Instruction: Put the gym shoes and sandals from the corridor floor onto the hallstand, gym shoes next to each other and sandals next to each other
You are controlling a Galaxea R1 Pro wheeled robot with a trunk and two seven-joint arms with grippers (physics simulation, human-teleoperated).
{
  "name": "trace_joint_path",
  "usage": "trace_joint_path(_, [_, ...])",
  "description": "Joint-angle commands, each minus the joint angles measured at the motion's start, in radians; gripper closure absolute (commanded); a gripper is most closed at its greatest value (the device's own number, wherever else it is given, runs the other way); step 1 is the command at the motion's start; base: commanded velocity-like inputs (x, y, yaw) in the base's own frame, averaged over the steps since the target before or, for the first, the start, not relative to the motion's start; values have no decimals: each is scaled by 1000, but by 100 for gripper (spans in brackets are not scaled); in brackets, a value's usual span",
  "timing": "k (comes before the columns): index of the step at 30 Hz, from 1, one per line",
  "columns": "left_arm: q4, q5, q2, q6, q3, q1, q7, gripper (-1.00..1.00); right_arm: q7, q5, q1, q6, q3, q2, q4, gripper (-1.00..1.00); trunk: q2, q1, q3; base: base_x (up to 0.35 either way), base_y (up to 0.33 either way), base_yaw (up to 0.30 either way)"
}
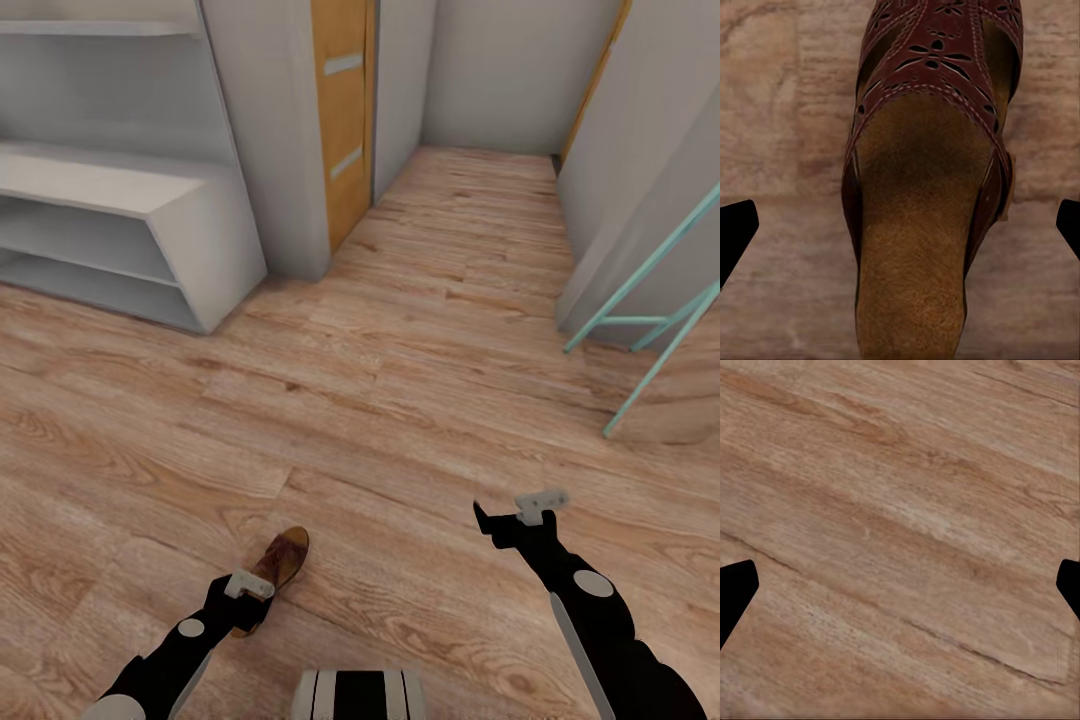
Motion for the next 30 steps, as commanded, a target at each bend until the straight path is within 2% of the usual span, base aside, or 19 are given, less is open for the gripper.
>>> trace_joint_path(1, [0, -10, 1, -4, -2, 0, 1, -100, 3, -1, 0, 5, 0, 0, -1, -100, 0, 0, -2, 0, 0, 0])
trace_joint_path(15, [-2, -11, 2, -9, -1, 5, 18, -100, 3, 0, 0, 5, 0, 0, -1, -100, 0, 0, -10, 0, 0, 0])
trace_joint_path(18, [6, -10, 3, -28, -2, 12, 65, -100, 3, -1, 0, 5, 0, 1, -1, -100, 0, 0, -10, 0, 0, 0])
trace_joint_path(24, [11, -10, 2, -76, -1, 13, 73, -100, 3, -1, 0, 5, 0, 1, -1, -100, 0, 0, -10, 0, 0, 0])
trace_joint_path(30, [13, -10, 1, -96, -1, 12, 75, -100, 3, -1, 0, 5, 0, 1, -1, -100, -2, 2, -40, 0, 0, 0])
